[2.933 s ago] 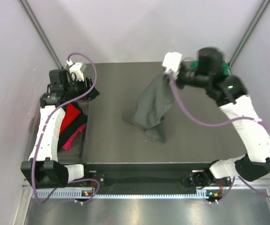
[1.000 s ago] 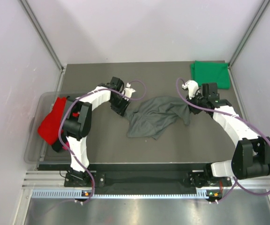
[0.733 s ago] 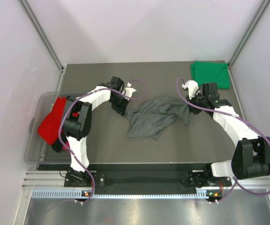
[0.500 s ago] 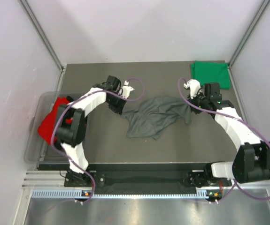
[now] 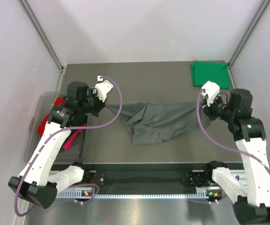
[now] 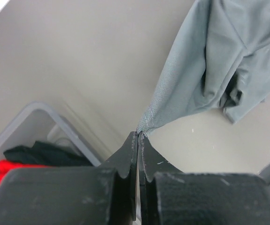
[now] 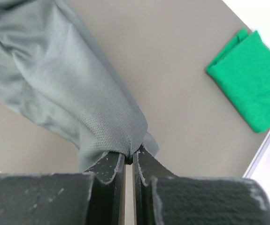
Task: Fold and stack the t-shirts
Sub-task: Flatten the tshirt out
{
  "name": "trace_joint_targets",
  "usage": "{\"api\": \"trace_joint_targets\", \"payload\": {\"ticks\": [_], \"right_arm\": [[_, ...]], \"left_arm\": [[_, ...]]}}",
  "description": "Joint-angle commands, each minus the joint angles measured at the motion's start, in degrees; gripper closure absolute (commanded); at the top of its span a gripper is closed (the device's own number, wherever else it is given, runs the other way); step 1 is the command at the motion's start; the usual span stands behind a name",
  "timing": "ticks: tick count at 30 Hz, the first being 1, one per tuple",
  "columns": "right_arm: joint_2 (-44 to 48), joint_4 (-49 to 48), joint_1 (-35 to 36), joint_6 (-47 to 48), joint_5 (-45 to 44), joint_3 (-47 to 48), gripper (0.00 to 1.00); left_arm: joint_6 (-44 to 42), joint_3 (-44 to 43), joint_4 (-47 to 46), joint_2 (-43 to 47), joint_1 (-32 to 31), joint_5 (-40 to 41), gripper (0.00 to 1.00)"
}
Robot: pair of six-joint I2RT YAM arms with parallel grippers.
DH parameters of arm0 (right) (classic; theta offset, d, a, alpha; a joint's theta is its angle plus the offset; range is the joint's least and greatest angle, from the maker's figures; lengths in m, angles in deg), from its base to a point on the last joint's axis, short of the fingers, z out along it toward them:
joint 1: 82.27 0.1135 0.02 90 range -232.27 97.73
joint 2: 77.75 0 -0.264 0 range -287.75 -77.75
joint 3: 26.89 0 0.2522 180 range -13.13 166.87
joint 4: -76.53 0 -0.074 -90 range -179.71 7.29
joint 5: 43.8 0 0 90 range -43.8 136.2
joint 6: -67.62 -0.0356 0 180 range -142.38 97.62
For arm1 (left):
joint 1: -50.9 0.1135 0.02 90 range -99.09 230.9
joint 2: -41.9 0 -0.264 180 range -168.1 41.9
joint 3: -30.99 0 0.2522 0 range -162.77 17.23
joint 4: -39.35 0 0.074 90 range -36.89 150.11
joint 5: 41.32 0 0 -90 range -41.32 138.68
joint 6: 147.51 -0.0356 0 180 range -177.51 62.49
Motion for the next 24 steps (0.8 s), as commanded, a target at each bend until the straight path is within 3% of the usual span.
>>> {"api": "trace_joint_targets", "payload": {"ticks": [1, 4, 9, 13, 18, 24], "right_arm": [[6.5, 8.1, -0.6, 2.5, 4.1, 4.6, 0.99], [10.1, 5.4, -1.0, -1.2, 0.3, 6.8, 1.00], [6.3, -4.0, -5.2, -6.7, -5.1, 6.0, 1.00], [-4.4, -9.0, -9.7, -9.9, -3.5, 5.5, 1.00], [-18.1, -10.0, -13.6, -11.1, 1.3, 3.6, 0.99], [-30.2, -11.3, -13.7, -11.2, 2.1, 3.4, 0.98]], "left_arm": [[-1.9, 0.5, 4.3, 2.4, 1.3, -1.8, 1.00], [-1.2, -3.1, 3.5, 3.7, 2.9, -1.6, 1.00], [-1.4, -6.1, -0.8, -0.7, 3.1, 2.3, 1.00], [-3.1, -0.9, -9.3, -2.7, 3.0, 4.3, 1.00], [0.4, 3.4, -17.2, -12.0, 3.0, 8.6, 1.00], [5.4, 0.4, -26.7, -20.4, 3.0, 11.3, 1.00]]}}
